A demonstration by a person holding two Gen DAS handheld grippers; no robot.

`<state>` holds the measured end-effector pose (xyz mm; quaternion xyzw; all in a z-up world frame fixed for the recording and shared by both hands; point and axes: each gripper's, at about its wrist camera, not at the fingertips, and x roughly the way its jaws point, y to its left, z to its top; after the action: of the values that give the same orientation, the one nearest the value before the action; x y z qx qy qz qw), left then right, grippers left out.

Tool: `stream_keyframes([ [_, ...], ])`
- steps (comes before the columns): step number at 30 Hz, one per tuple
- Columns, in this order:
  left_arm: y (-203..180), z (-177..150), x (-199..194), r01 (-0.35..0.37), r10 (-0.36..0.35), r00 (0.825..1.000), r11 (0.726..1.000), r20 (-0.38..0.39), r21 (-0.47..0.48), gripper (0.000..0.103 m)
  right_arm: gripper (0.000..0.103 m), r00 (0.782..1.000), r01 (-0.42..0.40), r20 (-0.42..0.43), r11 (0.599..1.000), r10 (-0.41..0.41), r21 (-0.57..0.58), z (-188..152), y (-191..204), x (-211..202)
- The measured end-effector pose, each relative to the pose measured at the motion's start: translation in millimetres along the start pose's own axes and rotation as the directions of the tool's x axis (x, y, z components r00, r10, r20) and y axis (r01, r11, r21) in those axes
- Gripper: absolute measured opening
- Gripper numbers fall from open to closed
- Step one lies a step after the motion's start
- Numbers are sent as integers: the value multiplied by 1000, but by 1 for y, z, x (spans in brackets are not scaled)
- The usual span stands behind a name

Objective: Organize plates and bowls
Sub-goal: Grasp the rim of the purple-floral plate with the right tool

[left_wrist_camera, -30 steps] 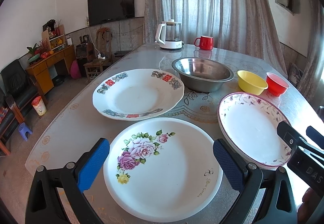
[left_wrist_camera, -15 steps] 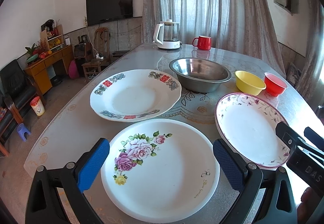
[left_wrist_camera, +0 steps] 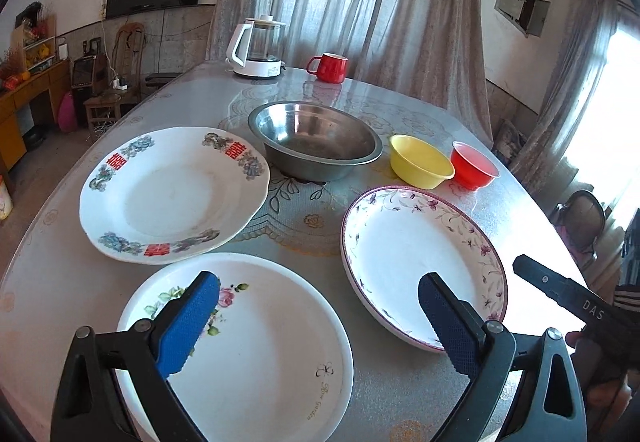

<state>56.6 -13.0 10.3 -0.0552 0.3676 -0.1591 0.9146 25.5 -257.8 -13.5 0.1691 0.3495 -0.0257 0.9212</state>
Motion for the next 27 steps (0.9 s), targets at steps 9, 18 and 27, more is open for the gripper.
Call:
stream_keyframes([
  [9,-13,26,43,70,-58,988,994,-145,85,53,39,996,59,-72,998,-58,21,9,-28,24],
  [18,-23,39,80,121,-81,968,980,-236,161,29,24,990,37,-140,999,-32,33,15,-40,49],
  [27,-30,43,102,124,-55,962,960,-266,251,22,21,981,-1,-195,1000,3,8,8,-39,61],
])
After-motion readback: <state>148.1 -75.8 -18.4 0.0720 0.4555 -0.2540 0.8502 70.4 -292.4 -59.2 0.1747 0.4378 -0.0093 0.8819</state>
